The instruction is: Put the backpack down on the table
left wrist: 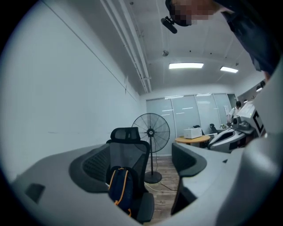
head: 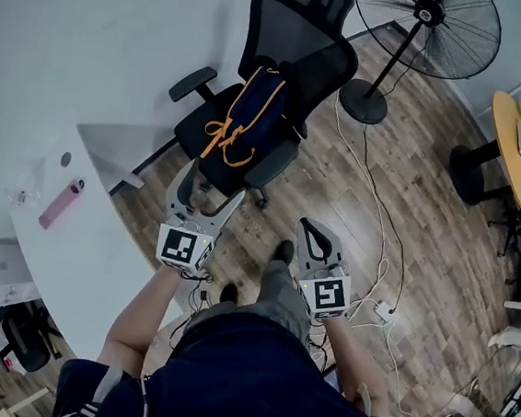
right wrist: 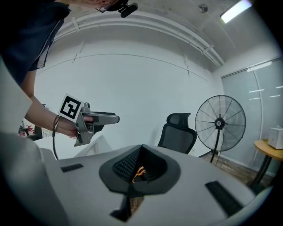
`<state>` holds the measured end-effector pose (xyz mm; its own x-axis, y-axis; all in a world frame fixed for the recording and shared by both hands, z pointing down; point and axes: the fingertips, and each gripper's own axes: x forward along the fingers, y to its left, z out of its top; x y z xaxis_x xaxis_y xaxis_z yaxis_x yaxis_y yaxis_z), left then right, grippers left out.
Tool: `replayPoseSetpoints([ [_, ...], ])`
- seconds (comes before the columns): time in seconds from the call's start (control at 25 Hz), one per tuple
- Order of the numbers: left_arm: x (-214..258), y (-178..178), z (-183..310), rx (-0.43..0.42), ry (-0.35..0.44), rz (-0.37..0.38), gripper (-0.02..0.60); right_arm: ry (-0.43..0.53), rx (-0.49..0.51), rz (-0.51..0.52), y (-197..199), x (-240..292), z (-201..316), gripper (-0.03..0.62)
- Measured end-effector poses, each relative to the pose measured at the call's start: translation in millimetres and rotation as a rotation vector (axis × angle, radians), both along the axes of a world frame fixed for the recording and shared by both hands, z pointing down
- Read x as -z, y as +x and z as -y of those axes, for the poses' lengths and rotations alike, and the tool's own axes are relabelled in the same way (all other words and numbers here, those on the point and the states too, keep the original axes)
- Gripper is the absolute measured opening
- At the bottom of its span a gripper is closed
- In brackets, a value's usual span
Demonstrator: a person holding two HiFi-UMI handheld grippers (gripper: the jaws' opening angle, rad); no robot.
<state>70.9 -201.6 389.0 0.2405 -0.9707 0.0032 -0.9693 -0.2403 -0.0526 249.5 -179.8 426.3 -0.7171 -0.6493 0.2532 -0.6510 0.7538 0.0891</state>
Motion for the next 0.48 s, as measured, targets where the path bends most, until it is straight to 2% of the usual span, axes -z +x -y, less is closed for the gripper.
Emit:
replayPoseSetpoints([
  [0.2, -17.0, 4.9, 96.5, 0.051, 0.001, 0.000, 0.434, -0.026, 0.090, 0.001, 3.2, -7.9, 85.6, -0.005],
  [0.36, -43.7, 7.3, 163.4, 0.052, -0.017, 0.021, 0.434, -0.021, 0.169, -0.021, -4.5, -17.6, 132.4, -0.005],
  [0.48, -69.9, 1.6, 205.3, 0.037, -0.050, 0.017, 0.434, -0.034, 0.185, -0.030, -12.3, -26.3, 161.3, -0.005],
])
